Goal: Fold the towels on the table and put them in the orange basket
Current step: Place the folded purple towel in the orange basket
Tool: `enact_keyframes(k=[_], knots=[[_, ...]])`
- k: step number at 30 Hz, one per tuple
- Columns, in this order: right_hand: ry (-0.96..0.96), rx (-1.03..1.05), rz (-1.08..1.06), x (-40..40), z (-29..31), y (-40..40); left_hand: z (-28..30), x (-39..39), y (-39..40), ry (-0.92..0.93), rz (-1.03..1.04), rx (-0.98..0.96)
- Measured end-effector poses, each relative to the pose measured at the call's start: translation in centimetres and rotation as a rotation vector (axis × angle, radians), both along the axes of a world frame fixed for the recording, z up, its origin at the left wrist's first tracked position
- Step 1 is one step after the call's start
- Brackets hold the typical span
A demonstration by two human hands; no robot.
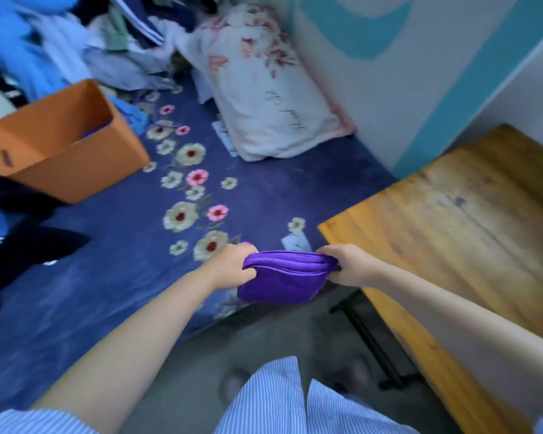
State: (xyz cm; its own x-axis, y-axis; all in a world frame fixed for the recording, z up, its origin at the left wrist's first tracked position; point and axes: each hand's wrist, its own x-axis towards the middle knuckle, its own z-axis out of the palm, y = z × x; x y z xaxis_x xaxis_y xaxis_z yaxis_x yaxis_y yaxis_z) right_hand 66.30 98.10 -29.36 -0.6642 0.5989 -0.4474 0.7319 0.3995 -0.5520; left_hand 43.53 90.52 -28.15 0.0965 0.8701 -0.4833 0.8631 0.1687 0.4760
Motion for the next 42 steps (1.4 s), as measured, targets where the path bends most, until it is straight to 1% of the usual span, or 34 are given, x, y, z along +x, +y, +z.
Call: enact_keyframes(k=[1, 3, 6, 7, 11, 15, 19, 22, 25, 30, 36, 42], knots=[[0.008, -0.051, 0.018, -1.6, 0.5, -0.5, 0.6, -1.3, -0.7, -0.005, 0.024, -0.014], [-0.025, -0.089, 0.126, -8.0, 1.0, -2.7, 1.6, -6.8, -3.5, 0.001, 0.067, -0.016], [-0.047, 0.032, 0.212, -15.4, 0.2, -5.8, 2.2, -12.7, -6.8, 0.059, 0.075, -0.023], [-0.053, 0.071, 0.215, -17.4, -0.2, -6.6, 2.2, -14.1, -7.7, 0.07, 0.076, -0.022], [-0.058, 0.22, 0.333, -25.8, 0.4, -8.8, 2.7, -21.0, -11.9, 0.087, 0.138, -0.012], [-0.103, 0.338, 0.486, -31.7, 1.2, -8.9, 2.1, -25.6, -14.4, 0.152, 0.152, -0.015], [-0.122, 0.405, 0.565, -37.6, 1.5, -8.0, 0.9, -30.1, -15.0, 0.225, 0.276, 0.048], [-0.118, 0.437, 0.573, -41.4, 1.6, -6.3, 0.2, -33.5, -13.8, 0.242, 0.331, 0.06], [-0.094, 0.43, 0.584, -45.6, 1.1, -3.2, -0.1, -37.5, -11.2, 0.24, 0.33, 0.049], [-0.128, 0.329, 0.632, -52.5, 1.6, 2.5, 0.4, -44.2, -5.9, 0.19, 0.366, 0.019], [-0.03, 0.307, 0.574, -60.5, 3.4, 9.7, 2.6, -51.4, 1.1, 0.218, 0.397, 0.065], [0.024, 0.351, 0.527, -68.6, 6.1, 16.7, 4.2, -59.6, 8.2, 0.086, 0.465, 0.143]])
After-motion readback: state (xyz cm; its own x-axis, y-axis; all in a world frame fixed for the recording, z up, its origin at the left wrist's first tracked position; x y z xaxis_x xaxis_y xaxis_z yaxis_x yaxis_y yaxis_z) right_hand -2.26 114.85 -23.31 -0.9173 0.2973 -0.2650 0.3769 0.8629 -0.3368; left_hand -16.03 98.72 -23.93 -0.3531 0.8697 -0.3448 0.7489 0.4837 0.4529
